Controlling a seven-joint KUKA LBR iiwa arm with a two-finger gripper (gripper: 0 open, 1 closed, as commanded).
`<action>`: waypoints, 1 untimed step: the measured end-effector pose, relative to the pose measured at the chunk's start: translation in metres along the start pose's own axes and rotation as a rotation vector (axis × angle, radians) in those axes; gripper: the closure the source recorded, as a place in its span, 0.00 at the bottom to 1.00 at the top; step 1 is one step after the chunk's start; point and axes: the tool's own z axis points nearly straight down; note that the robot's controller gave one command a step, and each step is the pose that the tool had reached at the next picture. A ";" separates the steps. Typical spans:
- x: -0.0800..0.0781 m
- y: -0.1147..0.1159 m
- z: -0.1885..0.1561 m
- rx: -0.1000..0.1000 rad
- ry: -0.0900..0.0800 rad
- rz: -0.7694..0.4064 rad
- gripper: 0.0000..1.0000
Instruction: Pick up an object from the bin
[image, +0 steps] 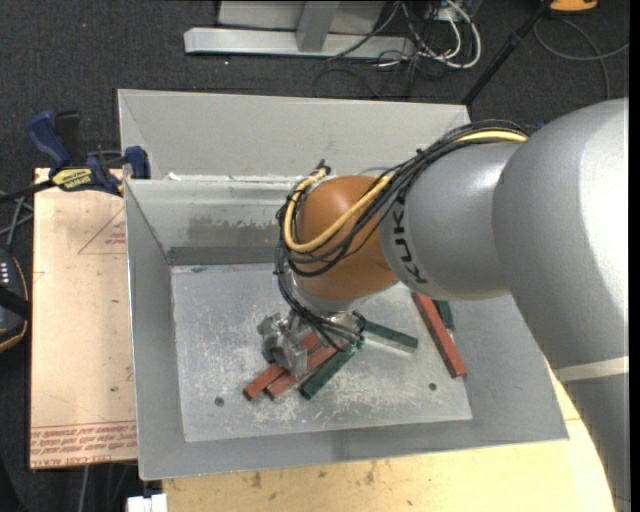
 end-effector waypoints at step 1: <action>-0.001 -0.003 -0.045 -0.001 0.015 -0.015 1.00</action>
Offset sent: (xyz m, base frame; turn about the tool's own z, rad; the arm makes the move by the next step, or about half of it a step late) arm -0.0083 -0.0087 0.0558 -0.0013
